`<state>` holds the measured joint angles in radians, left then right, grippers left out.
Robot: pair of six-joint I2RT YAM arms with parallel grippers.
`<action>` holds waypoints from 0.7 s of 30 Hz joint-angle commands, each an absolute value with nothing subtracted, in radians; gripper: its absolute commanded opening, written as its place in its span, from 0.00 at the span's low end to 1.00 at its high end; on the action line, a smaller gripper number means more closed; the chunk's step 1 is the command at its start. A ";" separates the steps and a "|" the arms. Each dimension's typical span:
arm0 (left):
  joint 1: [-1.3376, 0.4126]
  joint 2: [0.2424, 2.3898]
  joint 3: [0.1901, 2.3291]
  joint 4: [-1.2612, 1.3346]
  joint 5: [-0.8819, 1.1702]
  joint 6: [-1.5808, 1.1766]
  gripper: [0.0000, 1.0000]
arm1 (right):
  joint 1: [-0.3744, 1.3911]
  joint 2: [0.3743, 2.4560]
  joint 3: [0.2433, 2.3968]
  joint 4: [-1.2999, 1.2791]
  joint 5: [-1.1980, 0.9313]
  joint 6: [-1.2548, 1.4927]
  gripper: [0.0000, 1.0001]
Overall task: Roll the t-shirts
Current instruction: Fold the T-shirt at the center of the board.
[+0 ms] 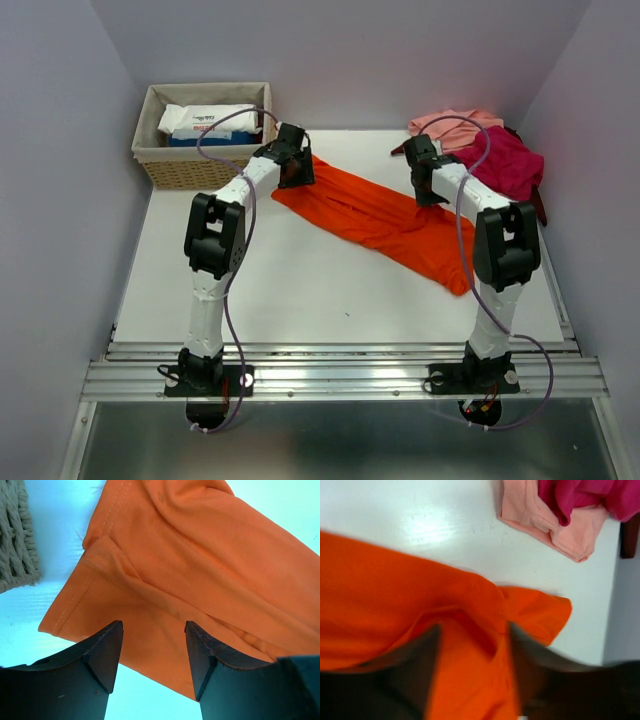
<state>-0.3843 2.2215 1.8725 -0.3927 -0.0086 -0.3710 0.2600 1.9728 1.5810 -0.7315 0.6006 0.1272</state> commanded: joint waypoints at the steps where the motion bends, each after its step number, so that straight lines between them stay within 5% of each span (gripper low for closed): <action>1: -0.385 2.230 1.893 -0.396 -0.012 -0.356 0.64 | 0.253 2.009 1.710 -0.690 0.635 0.112 0.78; 7: -0.385 2.218 1.884 -0.393 -0.012 -0.360 0.63 | 0.166 1.954 1.752 -0.741 0.482 0.270 0.77; 13: -0.385 2.198 1.875 -0.388 -0.012 -0.360 0.63 | 0.126 1.772 1.488 -0.695 0.260 0.396 0.70; 17: -0.385 2.175 1.855 -0.380 -0.009 -0.362 0.63 | 0.126 1.639 1.283 -0.608 0.123 0.465 0.53; 21: -0.385 2.161 1.838 -0.370 -0.005 -0.364 0.63 | 0.126 1.586 1.166 -0.531 0.061 0.502 0.24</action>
